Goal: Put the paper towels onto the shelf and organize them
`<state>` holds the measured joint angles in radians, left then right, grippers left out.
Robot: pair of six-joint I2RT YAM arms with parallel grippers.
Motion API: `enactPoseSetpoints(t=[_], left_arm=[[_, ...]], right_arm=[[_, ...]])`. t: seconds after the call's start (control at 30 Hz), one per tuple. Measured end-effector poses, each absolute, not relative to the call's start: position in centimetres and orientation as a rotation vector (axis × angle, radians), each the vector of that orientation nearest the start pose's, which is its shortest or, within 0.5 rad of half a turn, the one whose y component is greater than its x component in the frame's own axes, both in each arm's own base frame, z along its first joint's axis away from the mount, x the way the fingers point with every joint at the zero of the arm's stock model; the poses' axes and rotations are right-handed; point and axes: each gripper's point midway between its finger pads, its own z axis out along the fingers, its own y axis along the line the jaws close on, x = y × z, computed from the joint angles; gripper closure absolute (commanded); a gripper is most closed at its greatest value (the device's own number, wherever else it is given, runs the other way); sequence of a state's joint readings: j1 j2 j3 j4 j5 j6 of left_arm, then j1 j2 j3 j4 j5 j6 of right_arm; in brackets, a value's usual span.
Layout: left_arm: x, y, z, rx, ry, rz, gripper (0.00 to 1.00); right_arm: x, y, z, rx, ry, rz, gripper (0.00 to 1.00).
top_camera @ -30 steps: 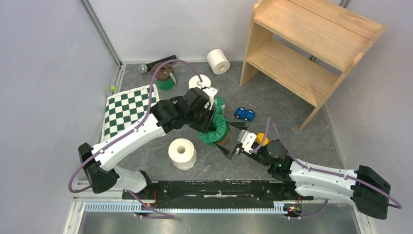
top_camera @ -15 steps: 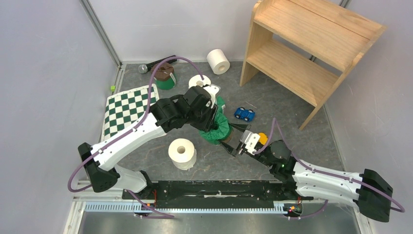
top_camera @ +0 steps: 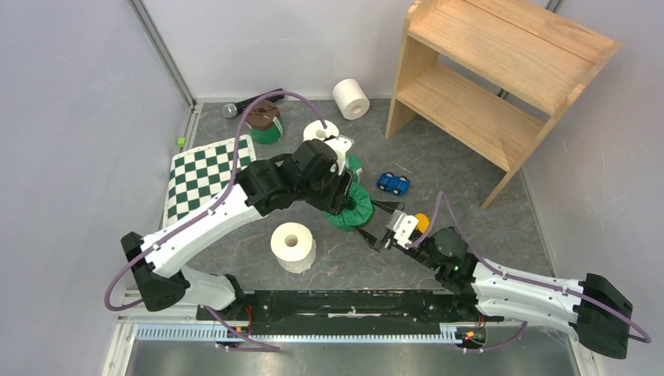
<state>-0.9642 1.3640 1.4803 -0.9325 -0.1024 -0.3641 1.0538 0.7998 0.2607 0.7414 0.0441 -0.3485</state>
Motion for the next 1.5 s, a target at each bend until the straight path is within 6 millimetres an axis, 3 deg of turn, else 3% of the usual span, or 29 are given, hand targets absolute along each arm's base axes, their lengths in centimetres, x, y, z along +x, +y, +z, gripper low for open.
enactPoseSetpoints(t=[0.23, 0.63, 0.8, 0.93, 1.07, 1.23, 1.5], left_arm=[[19.6, -27.8, 27.1, 0.655, 2.287, -0.531, 0.18], [19.7, -24.0, 31.4, 0.466, 2.138, -0.527, 0.1], [19.2, -21.0, 30.6, 0.347, 2.115, -0.495, 0.05], [19.1, -17.6, 30.0, 0.251, 2.061, -0.42, 0.01], [18.8, -13.6, 30.3, 0.137, 1.962, -0.373, 0.0], [18.0, -8.9, 29.8, -0.005, 1.818, -0.363, 0.0], [17.2, -5.7, 26.2, -0.076, 1.739, -0.338, 0.0]], right_arm=[[18.6, 26.7, 23.2, -0.848, 1.113, 0.527, 1.0], [18.7, 24.7, 23.4, -0.78, 1.103, 0.489, 1.0], [19.2, 24.0, 24.4, -0.718, 1.086, 0.469, 1.0], [20.1, 23.3, 25.7, -0.654, 1.058, 0.412, 1.0], [22.1, 22.6, 26.8, -0.598, 1.056, 0.301, 1.0], [25.3, 20.7, 29.7, -0.488, 1.019, 0.162, 1.0], [29.3, 18.3, 34.9, -0.339, 0.931, 0.017, 1.0]])
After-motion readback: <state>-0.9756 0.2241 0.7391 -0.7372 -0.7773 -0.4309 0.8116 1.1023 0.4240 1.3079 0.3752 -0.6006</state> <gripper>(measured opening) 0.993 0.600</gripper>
